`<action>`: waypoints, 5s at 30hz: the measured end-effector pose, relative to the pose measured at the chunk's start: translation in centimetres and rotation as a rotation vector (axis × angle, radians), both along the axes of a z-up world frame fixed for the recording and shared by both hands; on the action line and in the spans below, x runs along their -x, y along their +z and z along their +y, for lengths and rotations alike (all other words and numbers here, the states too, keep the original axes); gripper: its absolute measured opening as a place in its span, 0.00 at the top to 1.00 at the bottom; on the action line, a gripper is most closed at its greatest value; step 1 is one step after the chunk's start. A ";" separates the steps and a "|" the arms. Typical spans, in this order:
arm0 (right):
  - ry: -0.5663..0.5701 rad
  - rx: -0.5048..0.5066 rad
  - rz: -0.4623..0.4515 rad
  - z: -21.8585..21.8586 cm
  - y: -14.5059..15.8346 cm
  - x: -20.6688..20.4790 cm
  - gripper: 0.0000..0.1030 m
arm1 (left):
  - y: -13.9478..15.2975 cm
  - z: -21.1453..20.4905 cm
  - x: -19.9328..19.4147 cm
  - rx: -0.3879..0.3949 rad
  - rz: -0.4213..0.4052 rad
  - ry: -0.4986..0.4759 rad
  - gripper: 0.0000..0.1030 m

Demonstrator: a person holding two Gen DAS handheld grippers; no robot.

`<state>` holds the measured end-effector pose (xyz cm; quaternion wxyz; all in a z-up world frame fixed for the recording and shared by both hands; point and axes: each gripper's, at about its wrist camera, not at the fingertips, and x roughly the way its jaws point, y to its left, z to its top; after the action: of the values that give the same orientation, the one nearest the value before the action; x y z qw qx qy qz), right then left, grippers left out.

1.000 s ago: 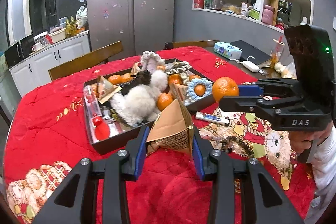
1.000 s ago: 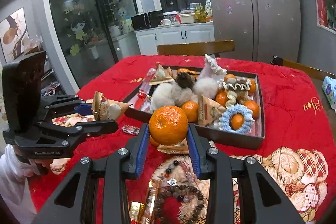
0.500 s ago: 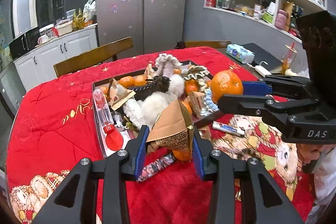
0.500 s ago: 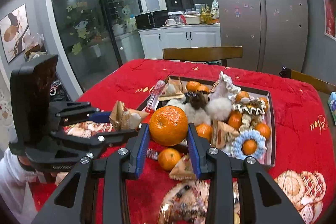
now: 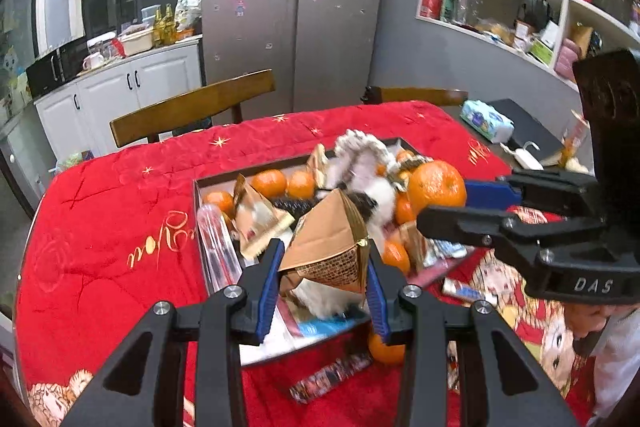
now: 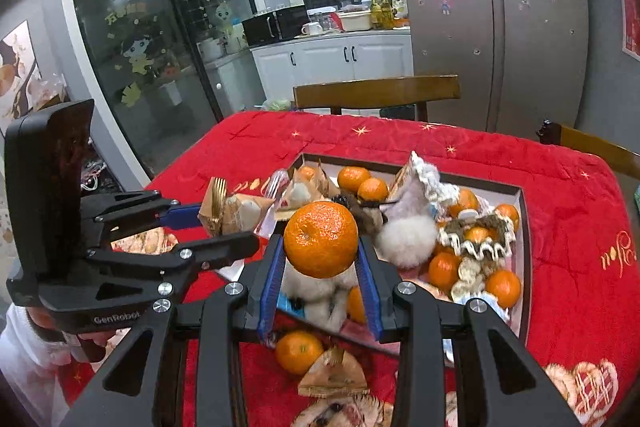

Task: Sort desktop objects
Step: 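Lift and carry the packet with the left tool while the right tool carries the orange to the tray, then open the left tool over the tray while the right tool releases the orange into it, then withdraw both open tools from the tray back toward the remaining loose items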

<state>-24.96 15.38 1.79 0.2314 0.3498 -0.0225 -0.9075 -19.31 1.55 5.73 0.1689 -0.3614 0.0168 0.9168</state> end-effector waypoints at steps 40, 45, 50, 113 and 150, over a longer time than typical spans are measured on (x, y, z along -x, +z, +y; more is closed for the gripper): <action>0.014 -0.261 0.000 -2.0 -5.1 11.5 0.67 | -6.7 1.5 14.9 0.107 -0.120 -0.011 0.60; 0.015 -0.258 0.010 -1.9 -5.1 11.3 0.66 | -6.8 1.7 14.8 0.132 -0.110 -0.018 0.59; 0.037 -0.237 -0.009 -1.7 -4.8 11.2 0.63 | -6.7 1.8 14.9 0.151 -0.140 -0.028 0.51; -0.264 0.120 0.330 4.3 8.3 -13.7 0.00 | 9.6 -2.3 -12.3 -0.079 0.274 0.108 0.00; -0.149 0.054 0.071 2.4 -3.2 -6.7 0.00 | -4.0 2.2 -3.8 -0.006 0.044 -0.041 0.00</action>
<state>-18.25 17.82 -1.42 0.1734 0.3082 -0.0649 -0.9331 -15.51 3.73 1.72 0.1880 -0.3405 0.0252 0.9209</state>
